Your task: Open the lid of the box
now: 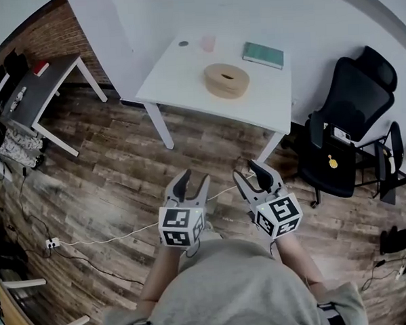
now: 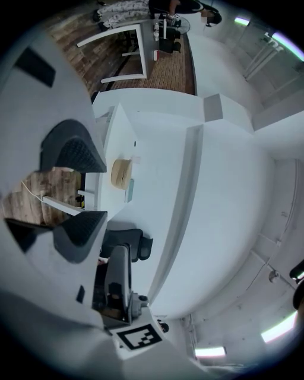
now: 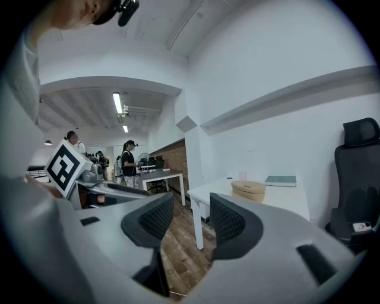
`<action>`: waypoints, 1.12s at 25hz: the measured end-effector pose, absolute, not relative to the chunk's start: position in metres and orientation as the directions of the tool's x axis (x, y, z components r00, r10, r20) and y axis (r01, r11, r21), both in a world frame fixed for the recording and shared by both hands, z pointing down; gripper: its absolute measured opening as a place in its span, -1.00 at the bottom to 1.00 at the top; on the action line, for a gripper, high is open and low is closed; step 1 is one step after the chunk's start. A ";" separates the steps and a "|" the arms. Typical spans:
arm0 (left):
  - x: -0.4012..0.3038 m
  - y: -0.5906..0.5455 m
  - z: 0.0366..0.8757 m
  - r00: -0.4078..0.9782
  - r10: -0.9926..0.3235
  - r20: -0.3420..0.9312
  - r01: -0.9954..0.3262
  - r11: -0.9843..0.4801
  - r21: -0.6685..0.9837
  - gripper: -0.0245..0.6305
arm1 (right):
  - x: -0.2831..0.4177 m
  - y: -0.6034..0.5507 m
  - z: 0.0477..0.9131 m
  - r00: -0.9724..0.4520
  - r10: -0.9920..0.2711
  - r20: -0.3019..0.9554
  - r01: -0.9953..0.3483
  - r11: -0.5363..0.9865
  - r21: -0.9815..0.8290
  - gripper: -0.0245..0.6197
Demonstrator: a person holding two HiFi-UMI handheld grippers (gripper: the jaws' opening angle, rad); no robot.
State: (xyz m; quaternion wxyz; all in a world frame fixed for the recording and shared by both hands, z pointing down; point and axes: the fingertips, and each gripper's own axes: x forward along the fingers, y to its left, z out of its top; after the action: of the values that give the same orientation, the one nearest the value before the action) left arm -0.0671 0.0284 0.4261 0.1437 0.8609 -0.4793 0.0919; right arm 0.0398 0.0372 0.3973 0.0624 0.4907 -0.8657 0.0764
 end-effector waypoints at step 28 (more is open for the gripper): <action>-0.093 -0.131 0.446 0.585 -0.753 0.300 -0.810 -0.557 0.180 -0.27 | 0.026 -0.114 0.421 -0.417 -0.884 0.212 -0.908 0.414 -0.060 -0.22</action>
State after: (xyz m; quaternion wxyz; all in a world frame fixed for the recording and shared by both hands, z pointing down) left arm -0.0934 -0.1305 0.4456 0.1508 0.8774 -0.4456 0.0944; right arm 0.0265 -0.1143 0.4208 0.0736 0.5349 -0.8376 0.0826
